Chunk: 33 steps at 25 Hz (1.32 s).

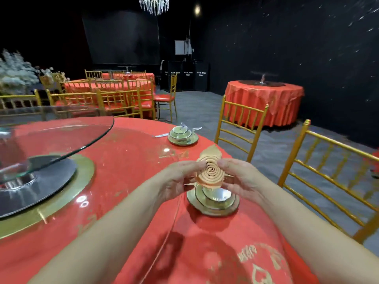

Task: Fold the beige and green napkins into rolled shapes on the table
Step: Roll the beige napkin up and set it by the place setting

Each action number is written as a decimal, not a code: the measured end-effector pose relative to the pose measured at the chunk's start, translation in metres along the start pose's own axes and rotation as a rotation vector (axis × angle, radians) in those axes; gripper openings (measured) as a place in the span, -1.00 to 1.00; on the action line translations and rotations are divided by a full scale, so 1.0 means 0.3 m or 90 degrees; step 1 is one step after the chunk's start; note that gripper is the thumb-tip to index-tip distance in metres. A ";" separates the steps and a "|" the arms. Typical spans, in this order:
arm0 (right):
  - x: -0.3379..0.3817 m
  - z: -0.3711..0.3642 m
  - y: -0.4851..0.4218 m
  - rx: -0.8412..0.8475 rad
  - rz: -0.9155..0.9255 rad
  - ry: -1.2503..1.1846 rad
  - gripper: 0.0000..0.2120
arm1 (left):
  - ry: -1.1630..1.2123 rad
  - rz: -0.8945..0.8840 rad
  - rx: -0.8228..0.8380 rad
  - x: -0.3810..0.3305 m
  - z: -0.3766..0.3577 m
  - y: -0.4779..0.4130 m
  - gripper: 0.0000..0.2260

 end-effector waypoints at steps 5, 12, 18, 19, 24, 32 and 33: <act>0.034 0.064 -0.268 0.019 -0.064 0.194 -0.47 | 0.085 0.000 -0.096 -0.036 0.063 -0.267 -0.97; 0.012 0.142 -0.521 0.006 -0.074 0.283 -0.21 | 0.253 0.055 -0.166 -0.074 0.098 -0.490 -0.96; -0.032 0.177 -0.662 0.073 -0.146 0.094 -0.44 | 0.317 0.074 -0.125 -0.060 0.139 -0.634 -0.91; -0.049 0.182 -0.687 0.067 -0.185 0.020 -0.58 | 0.323 0.084 -0.120 -0.047 0.151 -0.652 -0.91; -0.147 0.185 -0.857 -0.067 -0.298 -0.069 -0.43 | 0.248 0.135 -0.119 0.006 0.234 -0.728 -0.83; -0.172 0.196 -0.974 -0.044 -0.246 0.100 -0.83 | -0.054 0.155 -0.155 0.021 0.365 -0.901 -0.82; -0.169 0.196 -0.985 -0.052 -0.229 0.125 -0.88 | -0.108 0.128 -0.187 0.019 0.376 -0.925 -0.79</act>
Point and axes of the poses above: each hand's wrist, its own y-axis away from the middle knuckle, its own z-axis out of the back of the hand, x = y × z, the point moved 3 cm from there along -y, towards the middle knuckle, and after that the axes turned 12 degrees about y, right-handed, at the moved point
